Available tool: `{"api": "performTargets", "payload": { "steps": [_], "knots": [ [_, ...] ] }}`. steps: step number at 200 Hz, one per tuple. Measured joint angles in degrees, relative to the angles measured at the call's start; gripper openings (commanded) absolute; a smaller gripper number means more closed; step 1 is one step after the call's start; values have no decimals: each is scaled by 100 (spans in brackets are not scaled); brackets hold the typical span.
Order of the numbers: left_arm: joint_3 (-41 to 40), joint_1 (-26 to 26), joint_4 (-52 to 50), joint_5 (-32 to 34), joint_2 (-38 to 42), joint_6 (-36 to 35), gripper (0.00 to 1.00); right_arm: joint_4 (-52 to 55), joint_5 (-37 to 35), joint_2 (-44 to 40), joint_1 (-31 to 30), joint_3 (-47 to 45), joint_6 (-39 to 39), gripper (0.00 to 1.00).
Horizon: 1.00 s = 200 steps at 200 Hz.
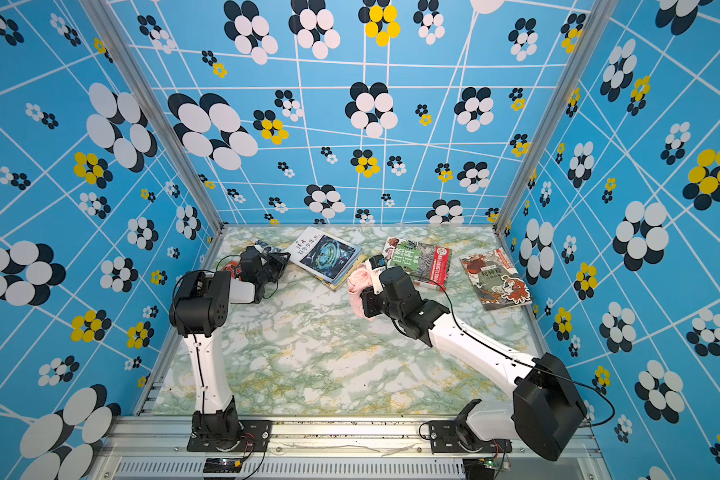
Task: Wipe the cover of the book
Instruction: Pick up the book from the book.
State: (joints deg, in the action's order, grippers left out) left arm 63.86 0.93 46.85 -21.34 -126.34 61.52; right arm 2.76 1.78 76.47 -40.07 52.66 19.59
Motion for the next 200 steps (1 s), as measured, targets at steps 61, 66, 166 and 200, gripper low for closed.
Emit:
{"api": "performTargets", "payload": {
  "steps": [61, 66, 166, 200],
  "knots": [
    [197, 35, 74, -214, -258, -4, 16, 2, 2, -20, 0, -55, 0, 0],
    [225, 35, 70, -243, -275, -9, 15, 2, 2, -20, 0, -55, 0, 0],
    [586, 57, -168, -997, -295, -98, 0, 9, -31, -24, 0, -57, -28, 0],
    [492, 17, -339, -1469, -81, -155, 0, 190, -129, -24, 44, -46, -118, 0]
  ]
}}
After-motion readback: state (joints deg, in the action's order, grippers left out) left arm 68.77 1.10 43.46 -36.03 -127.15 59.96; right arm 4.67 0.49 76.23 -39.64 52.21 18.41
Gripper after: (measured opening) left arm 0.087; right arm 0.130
